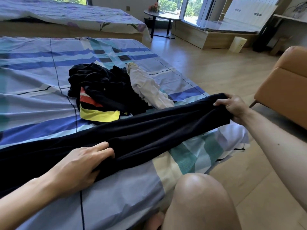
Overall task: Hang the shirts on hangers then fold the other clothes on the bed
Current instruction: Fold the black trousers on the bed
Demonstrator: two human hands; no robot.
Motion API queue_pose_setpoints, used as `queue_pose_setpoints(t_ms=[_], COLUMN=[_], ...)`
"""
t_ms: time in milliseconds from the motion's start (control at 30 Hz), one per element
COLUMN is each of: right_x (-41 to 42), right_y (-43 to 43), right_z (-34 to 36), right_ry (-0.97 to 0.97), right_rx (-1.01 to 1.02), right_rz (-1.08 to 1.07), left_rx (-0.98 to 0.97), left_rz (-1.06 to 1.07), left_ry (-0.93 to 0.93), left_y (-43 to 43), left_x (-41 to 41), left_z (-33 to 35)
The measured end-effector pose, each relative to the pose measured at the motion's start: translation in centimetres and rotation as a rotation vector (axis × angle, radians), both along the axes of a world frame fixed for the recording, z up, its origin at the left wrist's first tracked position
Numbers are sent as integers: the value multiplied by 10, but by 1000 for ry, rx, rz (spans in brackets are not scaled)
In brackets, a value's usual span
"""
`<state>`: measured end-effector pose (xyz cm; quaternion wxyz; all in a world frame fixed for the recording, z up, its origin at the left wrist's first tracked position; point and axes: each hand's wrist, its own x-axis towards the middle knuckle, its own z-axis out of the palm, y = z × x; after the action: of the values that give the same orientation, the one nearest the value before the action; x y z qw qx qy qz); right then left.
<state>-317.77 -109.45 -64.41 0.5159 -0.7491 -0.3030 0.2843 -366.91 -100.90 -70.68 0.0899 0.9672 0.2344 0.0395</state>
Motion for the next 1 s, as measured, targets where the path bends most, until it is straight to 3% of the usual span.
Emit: queue_pose_setpoints(t_ms=[67,133,233,300,367,467,633,833,933,1000], right_x=[14,22,23,18,22,22,13,22,29,29], right_y=[-1,-7,-18,-24,-30,-35,-32,-26,-28,-31], right_z=[-11,-29,-43,-34,-31,-20,7,13,-18,-38], right_ry=[-98,-169,-75,19,39,-74,75,-80,-210,-149], right_rx=[-65,-274,-458,-438,-417,-413,-394,-89,-208,-350], right_rz=[-101,-74,17,81,197,327,522,308,184,122], left_rx=[-56,-113,-211,-233,-161,-52,-71,-129,-145,-148], left_rz=[-49,-71,0,74,139,190,180,214,247,271], left_ry=[21,85,1,-147,-184,-46,93,241,219,200], left_y=[-7,-12,-10,-5,-1,3,10,2,-1,-3], left_x=[6,12,20,27,35,47,56,57,57,59], left_z=[3,4,8,6,-1,-12,-18,-23,-26,-26])
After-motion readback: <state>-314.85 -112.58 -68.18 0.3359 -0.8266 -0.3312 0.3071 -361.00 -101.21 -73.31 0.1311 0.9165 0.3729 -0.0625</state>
